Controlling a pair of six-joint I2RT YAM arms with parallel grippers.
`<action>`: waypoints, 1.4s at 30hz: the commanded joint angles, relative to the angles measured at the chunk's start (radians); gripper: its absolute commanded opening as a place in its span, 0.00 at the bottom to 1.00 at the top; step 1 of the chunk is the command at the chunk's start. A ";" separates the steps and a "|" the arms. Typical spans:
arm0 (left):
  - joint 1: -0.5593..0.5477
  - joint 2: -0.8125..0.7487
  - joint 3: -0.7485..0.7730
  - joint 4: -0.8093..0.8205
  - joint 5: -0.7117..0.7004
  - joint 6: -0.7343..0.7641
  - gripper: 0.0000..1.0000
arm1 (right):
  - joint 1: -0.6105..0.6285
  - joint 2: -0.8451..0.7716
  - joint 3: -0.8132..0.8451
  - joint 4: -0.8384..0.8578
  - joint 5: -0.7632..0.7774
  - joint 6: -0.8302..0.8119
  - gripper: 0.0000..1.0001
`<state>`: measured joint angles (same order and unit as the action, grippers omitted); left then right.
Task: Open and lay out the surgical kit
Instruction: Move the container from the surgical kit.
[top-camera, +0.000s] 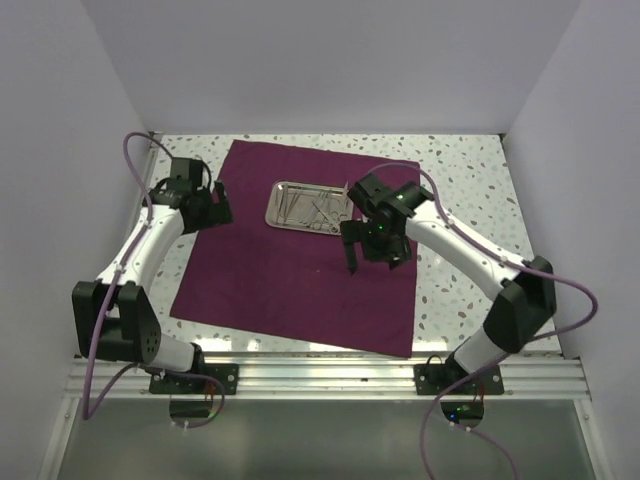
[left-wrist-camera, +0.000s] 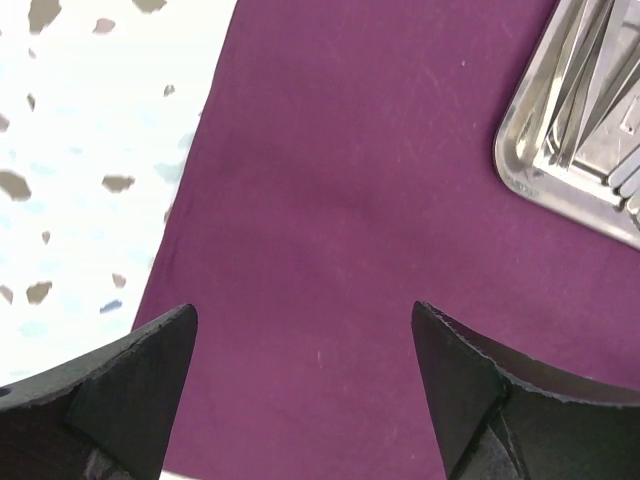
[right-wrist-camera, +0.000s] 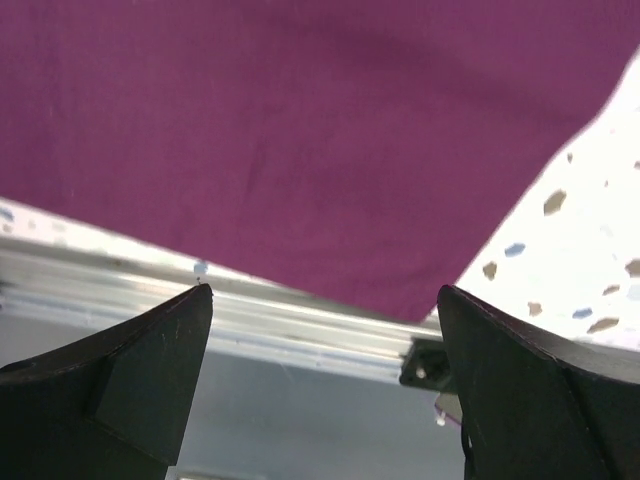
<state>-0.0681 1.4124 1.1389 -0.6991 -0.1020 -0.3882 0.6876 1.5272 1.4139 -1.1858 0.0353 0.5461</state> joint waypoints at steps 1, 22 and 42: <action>-0.002 0.083 0.071 0.064 0.022 0.032 0.90 | -0.003 0.112 0.108 0.022 0.046 -0.040 0.98; -0.203 0.559 0.398 0.095 0.012 -0.040 0.75 | -0.069 -0.035 -0.039 -0.003 0.118 -0.020 0.98; -0.229 0.671 0.409 0.095 -0.005 -0.075 0.22 | -0.158 -0.062 -0.084 -0.008 0.092 -0.061 0.98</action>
<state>-0.3016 2.0789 1.5291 -0.6079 -0.0998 -0.4622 0.5343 1.4853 1.3300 -1.1839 0.1223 0.5049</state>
